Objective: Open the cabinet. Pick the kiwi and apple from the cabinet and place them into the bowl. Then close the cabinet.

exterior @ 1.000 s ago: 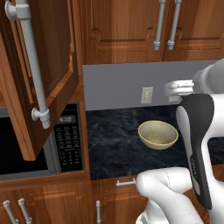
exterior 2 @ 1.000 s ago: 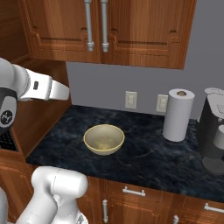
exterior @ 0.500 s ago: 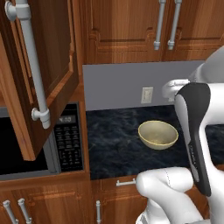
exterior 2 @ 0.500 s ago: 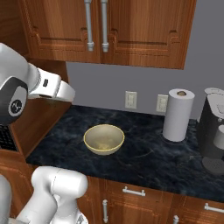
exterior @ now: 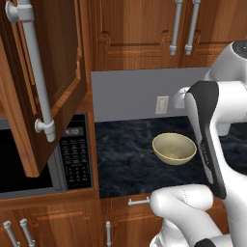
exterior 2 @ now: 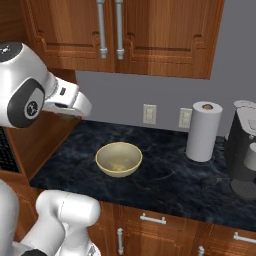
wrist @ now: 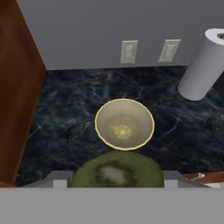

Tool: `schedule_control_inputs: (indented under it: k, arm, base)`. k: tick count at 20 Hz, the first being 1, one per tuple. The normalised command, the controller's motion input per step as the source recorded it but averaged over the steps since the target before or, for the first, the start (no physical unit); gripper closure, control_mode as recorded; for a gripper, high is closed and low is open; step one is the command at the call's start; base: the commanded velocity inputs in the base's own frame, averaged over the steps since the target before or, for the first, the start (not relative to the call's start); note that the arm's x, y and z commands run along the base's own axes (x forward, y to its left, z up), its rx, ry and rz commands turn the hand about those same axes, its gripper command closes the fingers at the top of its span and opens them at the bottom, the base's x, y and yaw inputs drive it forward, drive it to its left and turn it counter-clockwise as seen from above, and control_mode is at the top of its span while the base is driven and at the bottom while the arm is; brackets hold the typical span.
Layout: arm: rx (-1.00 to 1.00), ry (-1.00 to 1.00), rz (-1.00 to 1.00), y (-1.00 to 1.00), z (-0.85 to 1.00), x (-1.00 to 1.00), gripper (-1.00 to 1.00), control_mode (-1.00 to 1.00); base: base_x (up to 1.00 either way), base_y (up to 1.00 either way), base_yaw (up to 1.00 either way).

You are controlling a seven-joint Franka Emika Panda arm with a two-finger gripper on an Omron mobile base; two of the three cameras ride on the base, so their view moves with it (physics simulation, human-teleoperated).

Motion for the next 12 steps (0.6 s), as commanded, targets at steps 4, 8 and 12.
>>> schedule_control_inputs:
  k: [4,8,12]
  arm:
    - [0.00,0.04,0.00,-0.06,-0.34,0.36,1.00,-1.00]
    - [0.00,0.01,0.00,-0.13,-0.42,0.38,1.00,-1.00]
    - [0.00,0.00,0.00,-0.17,-0.42,0.28,1.00,-1.00]
  base:
    - [0.00,0.00,0.00]
    - [0.00,0.00,0.00]
    - [0.00,0.00,0.00]
